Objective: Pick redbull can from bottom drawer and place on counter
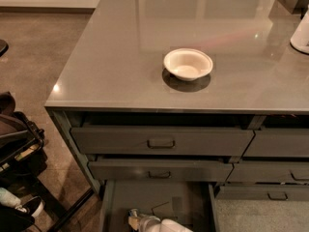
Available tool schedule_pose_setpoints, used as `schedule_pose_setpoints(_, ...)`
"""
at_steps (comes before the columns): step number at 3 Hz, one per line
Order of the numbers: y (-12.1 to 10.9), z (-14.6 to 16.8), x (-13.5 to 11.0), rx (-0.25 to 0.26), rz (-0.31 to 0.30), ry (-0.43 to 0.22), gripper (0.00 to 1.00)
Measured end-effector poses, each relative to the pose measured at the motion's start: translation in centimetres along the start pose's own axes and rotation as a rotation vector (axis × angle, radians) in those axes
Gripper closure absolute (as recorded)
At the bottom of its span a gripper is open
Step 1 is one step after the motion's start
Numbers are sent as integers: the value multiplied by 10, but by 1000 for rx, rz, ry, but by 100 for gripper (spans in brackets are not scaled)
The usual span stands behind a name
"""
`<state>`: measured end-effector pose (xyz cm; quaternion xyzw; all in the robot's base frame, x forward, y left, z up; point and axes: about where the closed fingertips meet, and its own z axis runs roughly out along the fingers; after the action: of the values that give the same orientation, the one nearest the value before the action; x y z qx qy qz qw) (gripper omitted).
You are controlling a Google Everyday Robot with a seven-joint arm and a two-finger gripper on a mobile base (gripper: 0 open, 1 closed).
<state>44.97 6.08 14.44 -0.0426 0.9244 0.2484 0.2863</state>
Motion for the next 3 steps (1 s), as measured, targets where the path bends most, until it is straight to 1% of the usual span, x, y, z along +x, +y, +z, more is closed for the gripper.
schedule_pose_setpoints(1,0,0,0,0,0,0,100)
schedule_pose_setpoints(2,-1,-9,-7,-56,-25,12,100)
schedule_pose_setpoints(3,-12,-39,-6,-140,-114,97,100)
